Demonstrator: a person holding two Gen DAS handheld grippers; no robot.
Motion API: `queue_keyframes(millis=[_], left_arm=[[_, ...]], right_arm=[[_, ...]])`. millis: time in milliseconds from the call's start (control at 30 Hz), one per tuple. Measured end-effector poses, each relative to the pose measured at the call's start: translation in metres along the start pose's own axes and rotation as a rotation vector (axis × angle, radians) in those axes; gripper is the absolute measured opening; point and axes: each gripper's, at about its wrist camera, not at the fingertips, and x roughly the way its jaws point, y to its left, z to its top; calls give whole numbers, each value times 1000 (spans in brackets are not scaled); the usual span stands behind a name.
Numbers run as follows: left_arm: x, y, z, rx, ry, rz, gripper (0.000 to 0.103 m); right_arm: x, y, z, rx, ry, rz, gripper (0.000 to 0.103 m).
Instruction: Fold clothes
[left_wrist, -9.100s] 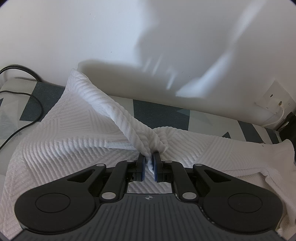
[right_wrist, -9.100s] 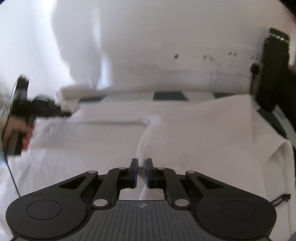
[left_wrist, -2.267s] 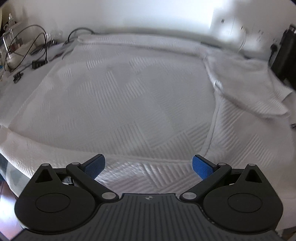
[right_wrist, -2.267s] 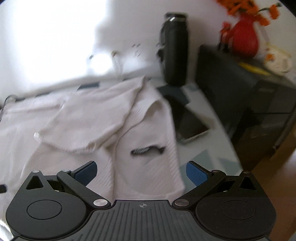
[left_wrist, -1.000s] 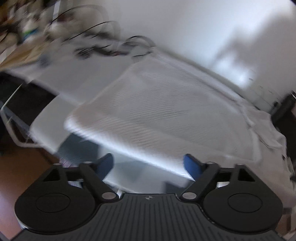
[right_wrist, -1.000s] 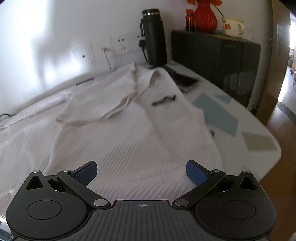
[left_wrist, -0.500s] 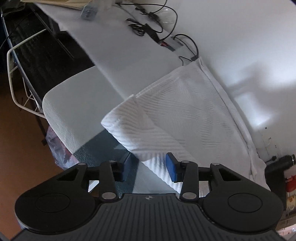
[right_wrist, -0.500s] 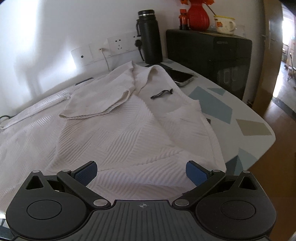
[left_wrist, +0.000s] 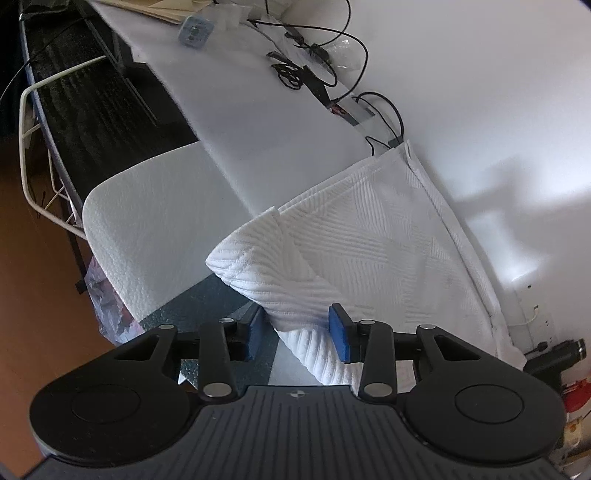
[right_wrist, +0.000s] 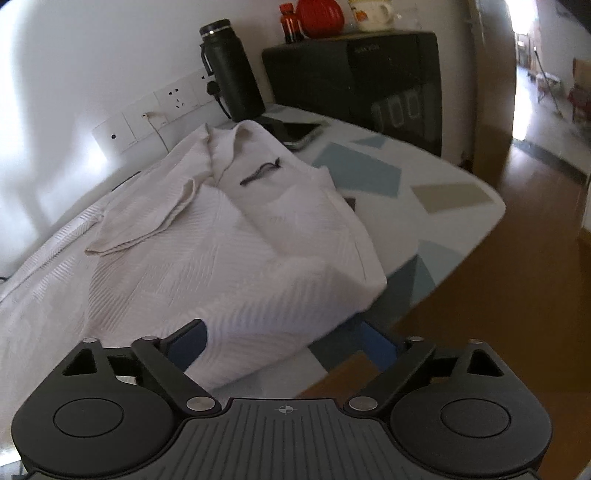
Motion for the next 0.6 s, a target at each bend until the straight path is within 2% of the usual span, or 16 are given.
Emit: queue_keyframes(millis=[133, 200, 267, 300, 333, 433, 533, 600], left_arm=[[3, -4, 2, 32, 1, 12, 39], [4, -5, 3, 42, 2, 16, 35], [5, -6, 4, 48, 5, 22, 28], [6, -6, 5, 49, 7, 26, 27], [7, -6, 6, 50, 10, 27, 26], [7, -5, 8, 63, 18, 30, 26], [8, -7, 7, 83, 21, 40, 26], [10, -8, 8, 85, 21, 43, 26]], right_arm=[[10, -4, -7, 17, 3, 37, 71], [16, -5, -8, 12, -11, 39, 66], [23, -7, -3, 11, -29, 20, 50], [27, -9, 1, 12, -38, 1, 38], [29, -13, 7, 24, -48, -22, 35], [38, -27, 24, 80, -53, -70, 35], [46, -29, 32, 42, -44, -109, 36], [45, -32, 35, 73, -31, -116, 36]])
